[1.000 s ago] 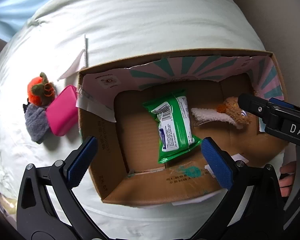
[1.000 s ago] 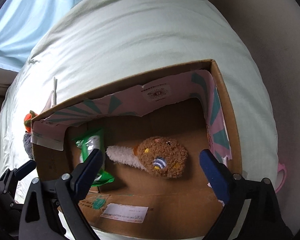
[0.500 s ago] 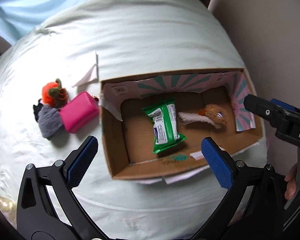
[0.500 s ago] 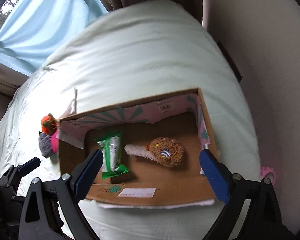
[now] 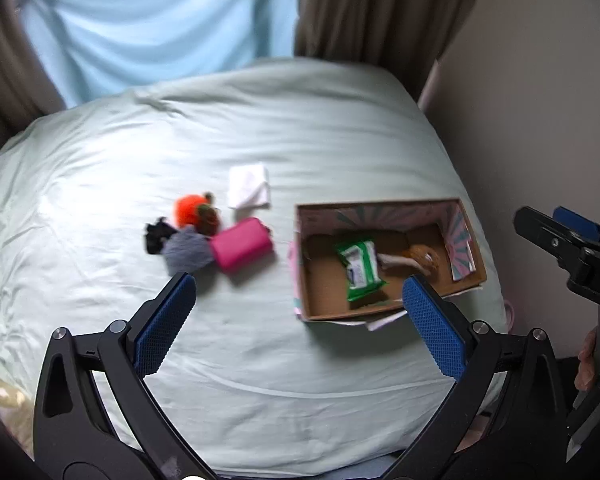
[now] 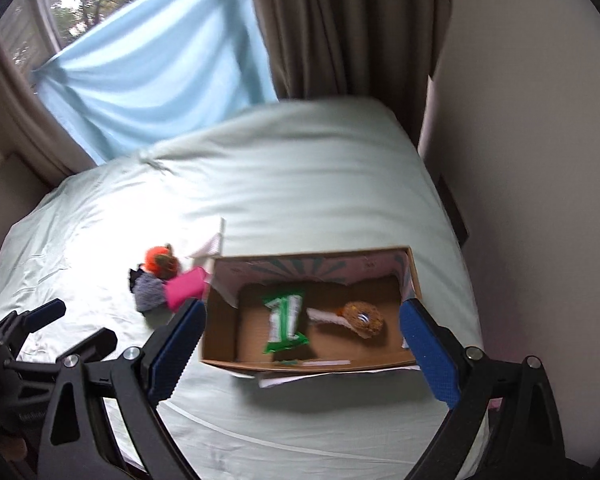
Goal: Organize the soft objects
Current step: 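Lift both tools away from the box back toward the remaining items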
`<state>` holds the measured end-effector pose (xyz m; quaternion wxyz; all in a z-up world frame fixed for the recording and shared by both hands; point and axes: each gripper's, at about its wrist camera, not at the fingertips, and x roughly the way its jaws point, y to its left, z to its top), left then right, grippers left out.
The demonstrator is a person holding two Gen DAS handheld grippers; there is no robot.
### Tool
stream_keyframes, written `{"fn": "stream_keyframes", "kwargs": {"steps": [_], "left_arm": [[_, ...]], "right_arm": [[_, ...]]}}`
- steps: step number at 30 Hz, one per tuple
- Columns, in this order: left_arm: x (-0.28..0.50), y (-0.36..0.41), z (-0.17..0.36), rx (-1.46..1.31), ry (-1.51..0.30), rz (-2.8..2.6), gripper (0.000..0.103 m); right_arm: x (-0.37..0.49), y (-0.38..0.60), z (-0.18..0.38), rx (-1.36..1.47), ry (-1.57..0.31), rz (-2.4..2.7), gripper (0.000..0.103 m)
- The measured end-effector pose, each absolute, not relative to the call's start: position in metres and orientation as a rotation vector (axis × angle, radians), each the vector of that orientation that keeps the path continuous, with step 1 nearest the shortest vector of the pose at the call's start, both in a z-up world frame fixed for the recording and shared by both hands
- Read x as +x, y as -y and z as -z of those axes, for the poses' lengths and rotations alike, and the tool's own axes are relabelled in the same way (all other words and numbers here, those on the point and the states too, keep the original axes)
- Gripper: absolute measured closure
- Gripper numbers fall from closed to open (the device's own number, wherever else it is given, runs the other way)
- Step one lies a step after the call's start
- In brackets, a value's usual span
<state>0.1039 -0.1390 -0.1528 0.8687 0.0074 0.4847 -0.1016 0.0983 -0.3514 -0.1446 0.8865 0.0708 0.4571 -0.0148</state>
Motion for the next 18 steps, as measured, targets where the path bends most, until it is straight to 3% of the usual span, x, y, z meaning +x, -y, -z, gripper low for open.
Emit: {"fn": "stream_keyframes", "kwargs": {"steps": [11,18], "left_arm": [[0.055,0.021,0.099,-0.040,-0.868,0.141,0.000],[0.037,-0.045,0.093,-0.057,-0.836,0.110,0.000]], "right_arm": [[0.052,0.262,0.095,0.098,-0.792,-0.001,0.007],[0.038,0.209,0.084,0.076,-0.723,-0.014,0.007]]}}
